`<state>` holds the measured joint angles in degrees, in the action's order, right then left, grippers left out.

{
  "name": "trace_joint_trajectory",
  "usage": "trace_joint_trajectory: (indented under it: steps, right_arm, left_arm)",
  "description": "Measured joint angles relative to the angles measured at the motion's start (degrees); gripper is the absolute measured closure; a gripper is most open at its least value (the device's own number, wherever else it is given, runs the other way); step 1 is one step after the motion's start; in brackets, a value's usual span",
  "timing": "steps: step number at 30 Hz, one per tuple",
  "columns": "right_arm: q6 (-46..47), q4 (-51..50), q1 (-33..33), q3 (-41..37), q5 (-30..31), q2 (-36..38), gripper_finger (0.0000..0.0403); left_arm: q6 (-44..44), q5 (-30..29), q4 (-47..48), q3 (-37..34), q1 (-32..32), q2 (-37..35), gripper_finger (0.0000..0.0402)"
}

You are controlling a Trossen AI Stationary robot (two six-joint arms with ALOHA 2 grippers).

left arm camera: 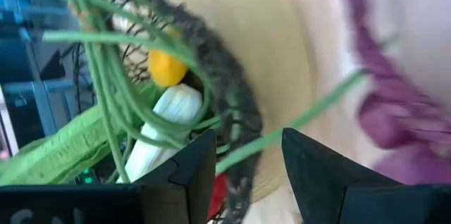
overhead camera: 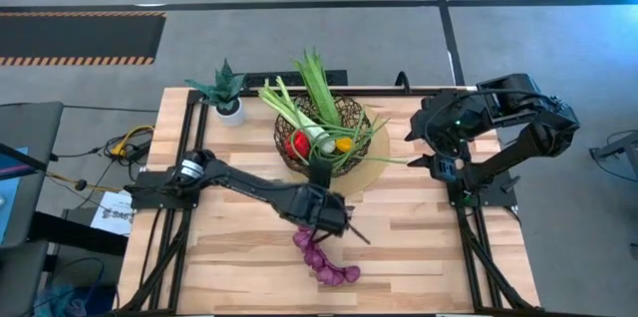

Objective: Build produce basket
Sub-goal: Put the string beans into the basket

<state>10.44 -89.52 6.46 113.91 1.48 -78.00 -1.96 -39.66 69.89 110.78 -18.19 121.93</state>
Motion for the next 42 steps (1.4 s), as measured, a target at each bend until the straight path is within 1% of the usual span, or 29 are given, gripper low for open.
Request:
trace_joint_trajectory:
  steps: [5, 9, 13, 19, 21, 24, 26, 29, 32, 33, 36, 37, 40, 42]
  right_arm:
    - [4.0, 0.3, -0.2, 0.0, 0.0, 0.0, 0.0085]
    - [5.0, 1.6, -0.2, 0.0, 0.0, 0.0, 0.0085]
    - [6.2, 3.5, -0.2, 0.0, 0.0, 0.0, 0.0085]
    - [7.5, 7.1, -0.2, 0.0, 0.0, 0.0, 0.0085]
    - [8.5, 8.0, -0.2, 0.0, 0.0, 0.0, 0.0085]
    - [10.7, 8.8, -0.2, 0.0, 0.0, 0.0, 0.0085]
    - [12.1, 9.5, -0.2, 0.0, 0.0, 0.0, 0.0085]
    - [14.0, 10.2, -0.2, 0.0, 0.0, 0.0, 0.0085]
    - [15.6, 11.6, -0.1, 0.0, 0.0, 0.0, 0.0085]
    - [16.1, 12.0, 0.0, 0.0, 0.0, 0.0, 0.0085]
    - [16.7, 12.5, 0.4, 0.0, 0.0, 0.0, 0.0085]
    - [16.9, 12.5, 0.4, 0.0, 0.0, 0.0, 0.0085]
    - [18.9, 12.5, 0.3, 0.0, 0.0, -0.1, 0.0085]
    - [19.9, 12.5, 0.3, 0.0, 0.0, -0.1, 0.0085]
  left_arm:
    - [-0.4, -0.1, -0.2, 0.0, -4.4, 0.0, 0.0251]
    - [-2.1, 0.5, -0.4, 0.0, -6.0, 0.0, 0.0251]
    - [-6.9, -1.5, -0.4, 0.0, -6.1, 0.0, 0.0251]
    - [-14.9, -1.2, -0.4, 0.0, -3.5, 0.0, 0.0251]
    - [-16.4, 0.5, -0.4, 0.0, -2.4, 0.0, 0.0251]
    - [-18.0, 5.2, -0.6, -0.3, -1.3, 0.0, 0.0251]
    - [-19.8, 6.1, -2.1, -2.1, -0.9, 0.0, 0.0251]
    - [-23.1, 4.9, -2.7, -5.0, -0.7, 0.1, 0.0251]
    - [-25.6, 3.9, -5.6, -8.4, -0.2, 0.0, 0.0251]
    - [-26.5, 2.5, -5.9, -9.3, -0.1, 0.1, 0.0251]
    - [-29.6, -5.4, -8.6, -10.3, 0.2, 0.1, 0.0251]
    - [-31.2, -7.1, -9.7, -10.5, 0.3, 0.0, 0.0251]
    - [-35.4, -7.1, -11.8, -10.6, 0.6, 0.0, 0.0251]
    - [-36.6, -7.1, -12.9, -10.6, 0.9, 0.0, 0.0251]
